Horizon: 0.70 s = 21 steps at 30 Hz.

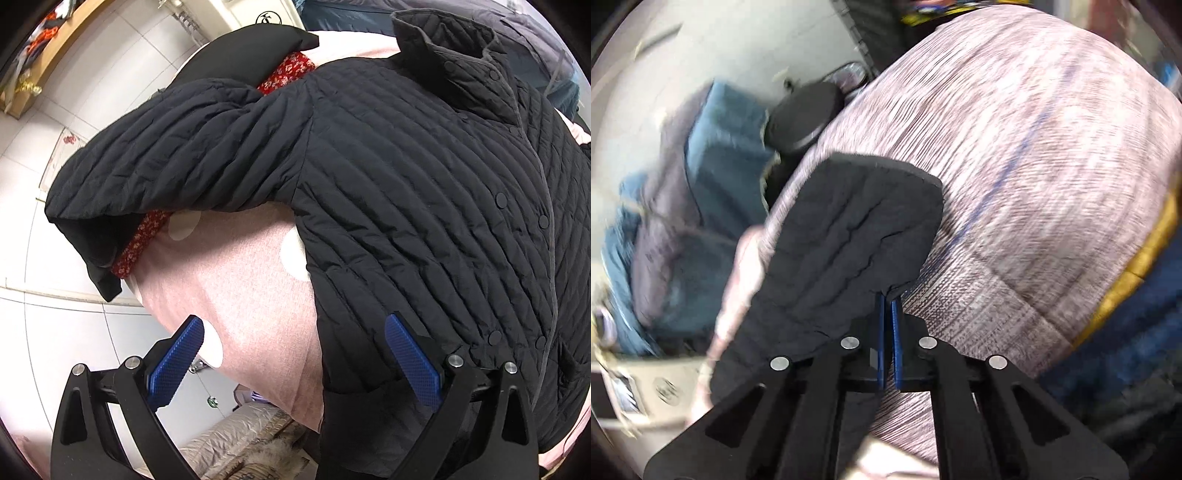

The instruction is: Fold large clothes

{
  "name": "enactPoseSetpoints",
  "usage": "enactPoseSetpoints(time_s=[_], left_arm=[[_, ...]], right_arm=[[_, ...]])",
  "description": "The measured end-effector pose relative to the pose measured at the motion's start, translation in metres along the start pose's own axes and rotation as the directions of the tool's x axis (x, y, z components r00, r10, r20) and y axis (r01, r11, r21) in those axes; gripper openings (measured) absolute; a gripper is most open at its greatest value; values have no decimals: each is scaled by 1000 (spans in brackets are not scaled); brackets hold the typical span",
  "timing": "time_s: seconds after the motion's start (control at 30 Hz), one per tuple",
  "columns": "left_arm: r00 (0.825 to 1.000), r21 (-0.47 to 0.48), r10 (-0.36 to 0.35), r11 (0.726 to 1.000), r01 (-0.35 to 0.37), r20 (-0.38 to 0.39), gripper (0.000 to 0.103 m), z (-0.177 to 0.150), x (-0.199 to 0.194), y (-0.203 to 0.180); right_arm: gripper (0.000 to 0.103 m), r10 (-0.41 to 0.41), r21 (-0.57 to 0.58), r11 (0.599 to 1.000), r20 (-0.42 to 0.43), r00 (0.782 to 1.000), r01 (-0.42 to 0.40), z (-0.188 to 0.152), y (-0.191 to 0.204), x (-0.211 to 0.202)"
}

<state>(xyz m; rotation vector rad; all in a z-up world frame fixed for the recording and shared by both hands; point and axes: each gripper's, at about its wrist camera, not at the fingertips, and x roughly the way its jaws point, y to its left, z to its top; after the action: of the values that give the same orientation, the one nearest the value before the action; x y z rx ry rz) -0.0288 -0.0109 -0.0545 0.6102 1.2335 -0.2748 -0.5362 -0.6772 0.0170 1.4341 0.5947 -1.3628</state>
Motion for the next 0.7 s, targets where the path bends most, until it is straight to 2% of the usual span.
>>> enactPoseSetpoints(time_s=[0.1, 0.23, 0.33, 0.4, 0.5, 0.6, 0.7], left_arm=[[1000, -3, -13, 1000, 13, 21, 97, 2, -1, 1], [999, -1, -42, 999, 42, 34, 97, 5, 3, 1], [997, -10, -58, 998, 58, 44, 97, 7, 4, 4], [997, -17, -67, 998, 68, 48, 97, 9, 6, 7], [996, -32, -67, 997, 69, 58, 97, 12, 9, 11], [995, -57, -72, 995, 76, 66, 97, 13, 10, 18], [995, -92, -73, 993, 79, 71, 97, 11, 14, 28]], right_arm=[[3, 27, 33, 999, 17, 999, -28, 7, -5, -25], [3, -35, 10, 999, 13, 999, 35, 0, -13, -32], [3, -79, -104, 991, 76, 994, 87, -17, 11, -53], [3, -72, -249, 963, 151, 986, 108, -35, 44, -73], [3, 16, -459, 884, 224, 974, 91, -69, 102, -104], [3, 117, -588, 808, 196, 974, 22, -113, 153, -128], [3, 204, -687, 722, 100, 974, -81, -170, 208, -143]])
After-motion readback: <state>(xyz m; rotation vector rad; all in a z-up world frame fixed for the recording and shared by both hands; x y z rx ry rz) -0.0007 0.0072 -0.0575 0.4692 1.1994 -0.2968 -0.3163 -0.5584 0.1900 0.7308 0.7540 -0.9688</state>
